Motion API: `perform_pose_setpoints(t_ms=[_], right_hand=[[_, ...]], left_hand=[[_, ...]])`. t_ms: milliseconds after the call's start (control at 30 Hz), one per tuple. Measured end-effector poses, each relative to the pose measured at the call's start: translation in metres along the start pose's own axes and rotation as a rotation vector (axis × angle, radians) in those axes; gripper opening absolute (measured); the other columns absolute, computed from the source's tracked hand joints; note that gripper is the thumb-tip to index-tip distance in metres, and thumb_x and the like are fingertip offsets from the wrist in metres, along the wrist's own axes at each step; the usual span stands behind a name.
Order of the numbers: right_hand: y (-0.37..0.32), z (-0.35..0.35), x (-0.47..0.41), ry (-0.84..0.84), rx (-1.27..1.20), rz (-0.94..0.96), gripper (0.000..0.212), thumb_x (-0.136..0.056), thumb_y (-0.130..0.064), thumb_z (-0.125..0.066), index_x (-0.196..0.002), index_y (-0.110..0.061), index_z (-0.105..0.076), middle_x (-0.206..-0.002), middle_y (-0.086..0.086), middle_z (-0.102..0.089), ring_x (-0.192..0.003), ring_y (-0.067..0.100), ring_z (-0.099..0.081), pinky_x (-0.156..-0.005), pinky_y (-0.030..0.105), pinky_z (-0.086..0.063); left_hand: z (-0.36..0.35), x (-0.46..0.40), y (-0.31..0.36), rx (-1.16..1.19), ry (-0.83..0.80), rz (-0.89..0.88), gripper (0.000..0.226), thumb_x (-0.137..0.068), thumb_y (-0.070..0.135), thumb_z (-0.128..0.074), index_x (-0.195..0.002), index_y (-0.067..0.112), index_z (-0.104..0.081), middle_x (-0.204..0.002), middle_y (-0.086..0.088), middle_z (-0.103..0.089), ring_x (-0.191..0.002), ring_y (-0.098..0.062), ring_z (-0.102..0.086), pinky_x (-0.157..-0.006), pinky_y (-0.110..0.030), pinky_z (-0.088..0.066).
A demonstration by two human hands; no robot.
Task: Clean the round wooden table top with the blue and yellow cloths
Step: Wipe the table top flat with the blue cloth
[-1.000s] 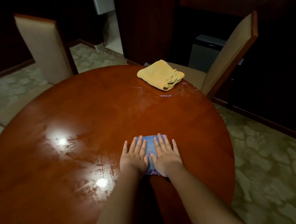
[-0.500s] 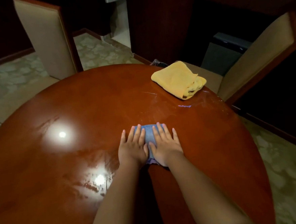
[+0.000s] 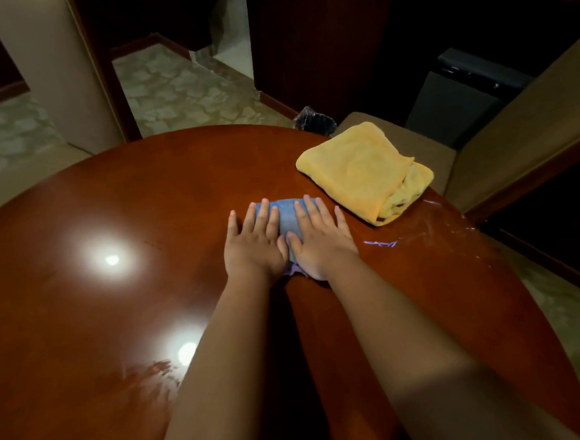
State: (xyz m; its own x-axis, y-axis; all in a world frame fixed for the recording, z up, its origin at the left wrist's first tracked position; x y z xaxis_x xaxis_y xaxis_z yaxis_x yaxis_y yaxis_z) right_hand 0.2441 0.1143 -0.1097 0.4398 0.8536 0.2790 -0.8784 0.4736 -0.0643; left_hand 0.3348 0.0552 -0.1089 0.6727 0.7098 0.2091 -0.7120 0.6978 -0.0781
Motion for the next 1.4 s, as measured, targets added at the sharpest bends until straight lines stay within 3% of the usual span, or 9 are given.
perform_pose_setpoints(t_ms=[333,567,767,867,1033,1167,1400], right_hand=[[-0.004,-0.017,0.071,-0.058,-0.023,-0.025,0.063,-0.101,-0.048,-0.010,-0.150,-0.020,0.015,-0.157,-0.001,0.022,-0.144,0.016,0.022,-0.117,0.043,0.012],[-0.008,-0.040,0.161,-0.091,-0.067,-0.037,0.060,-0.101,-0.047,-0.009,-0.150,-0.021,0.015,-0.156,-0.002,0.024,-0.142,0.015,0.025,-0.116,0.041,0.014],[-0.012,-0.056,0.226,-0.133,-0.070,-0.059,0.060,-0.101,-0.046,-0.006,-0.149,-0.019,0.017,-0.155,-0.002,0.028,-0.141,0.016,0.028,-0.115,0.042,0.016],[-0.011,-0.060,0.243,-0.144,-0.069,-0.063,0.059,-0.101,-0.047,-0.005,-0.148,-0.019,0.019,-0.154,-0.001,0.029,-0.141,0.016,0.028,-0.115,0.042,0.016],[-0.007,-0.061,0.240,-0.123,-0.089,-0.040,0.058,-0.102,-0.044,-0.004,-0.148,-0.019,0.018,-0.155,-0.002,0.028,-0.141,0.015,0.028,-0.116,0.042,0.015],[0.003,-0.056,0.219,-0.113,-0.107,-0.065,0.057,-0.102,-0.043,-0.004,-0.149,-0.019,0.017,-0.155,-0.002,0.028,-0.141,0.015,0.028,-0.116,0.042,0.015],[0.036,-0.034,0.143,-0.083,-0.124,-0.111,0.058,-0.102,-0.044,-0.008,-0.150,-0.021,0.014,-0.157,-0.002,0.023,-0.142,0.014,0.025,-0.116,0.043,0.013]], left_hand=[[-0.007,0.069,0.017,0.019,-0.013,-0.019,0.058,-0.101,0.037,-0.011,-0.150,0.014,0.010,-0.158,-0.005,0.015,-0.146,-0.021,0.012,-0.118,-0.045,0.007],[-0.018,0.156,0.035,0.185,0.066,-0.051,0.056,-0.101,0.036,-0.020,-0.152,0.018,-0.004,-0.160,-0.001,0.003,-0.147,-0.018,0.005,-0.117,-0.041,0.009],[-0.028,0.217,0.049,0.176,0.068,-0.076,0.057,-0.101,0.036,-0.020,-0.152,0.019,-0.003,-0.160,0.000,0.003,-0.147,-0.018,0.005,-0.117,-0.040,0.009],[-0.032,0.229,0.055,0.080,0.026,-0.117,0.058,-0.102,0.038,-0.014,-0.151,0.016,0.006,-0.159,-0.004,0.012,-0.146,-0.021,0.011,-0.116,-0.044,0.010],[-0.035,0.225,0.056,0.013,-0.010,-0.163,0.067,-0.090,0.045,0.012,-0.150,0.016,0.011,-0.157,-0.003,0.017,-0.146,-0.021,0.014,-0.116,-0.047,0.010],[-0.028,0.196,0.060,0.001,-0.011,-0.199,0.059,-0.100,0.040,-0.008,-0.150,0.016,0.012,-0.158,-0.002,0.017,-0.145,-0.020,0.015,-0.117,-0.046,0.009],[-0.011,0.113,0.073,-0.025,-0.006,-0.200,0.058,-0.101,0.039,-0.009,-0.150,0.016,0.013,-0.157,-0.003,0.019,-0.145,-0.021,0.016,-0.117,-0.048,0.006]])
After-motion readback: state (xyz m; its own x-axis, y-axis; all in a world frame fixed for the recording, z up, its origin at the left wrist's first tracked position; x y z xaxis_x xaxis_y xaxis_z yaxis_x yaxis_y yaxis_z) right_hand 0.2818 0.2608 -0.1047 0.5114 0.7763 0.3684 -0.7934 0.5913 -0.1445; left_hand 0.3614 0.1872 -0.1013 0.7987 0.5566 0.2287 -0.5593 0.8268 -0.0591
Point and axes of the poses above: each hand's wrist, its own x-axis away from the middle knuckle, its own z-axis out of the back of the hand, y = z × x, the point moved 6 cm from there along -x, towards the middle knuckle
